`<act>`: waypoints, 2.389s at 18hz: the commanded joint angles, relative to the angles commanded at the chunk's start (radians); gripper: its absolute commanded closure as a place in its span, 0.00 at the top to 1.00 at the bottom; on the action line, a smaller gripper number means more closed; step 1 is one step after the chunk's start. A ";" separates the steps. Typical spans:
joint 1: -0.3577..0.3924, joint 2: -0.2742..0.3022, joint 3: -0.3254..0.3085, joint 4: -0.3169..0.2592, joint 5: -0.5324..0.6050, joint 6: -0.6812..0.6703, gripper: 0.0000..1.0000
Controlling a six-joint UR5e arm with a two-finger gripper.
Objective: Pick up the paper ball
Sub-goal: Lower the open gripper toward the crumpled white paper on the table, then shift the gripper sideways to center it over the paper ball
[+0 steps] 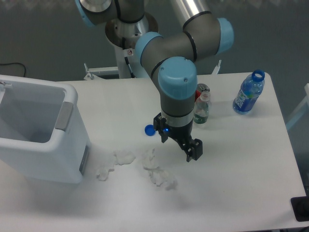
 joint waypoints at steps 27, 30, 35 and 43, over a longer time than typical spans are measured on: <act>-0.037 -0.193 0.032 0.215 -0.009 -0.307 0.97; -0.025 -0.207 0.034 0.215 -0.009 -0.305 0.97; -0.020 -0.239 0.040 0.248 -0.009 -0.301 0.97; -0.029 -0.285 0.029 0.308 -0.012 -0.206 0.97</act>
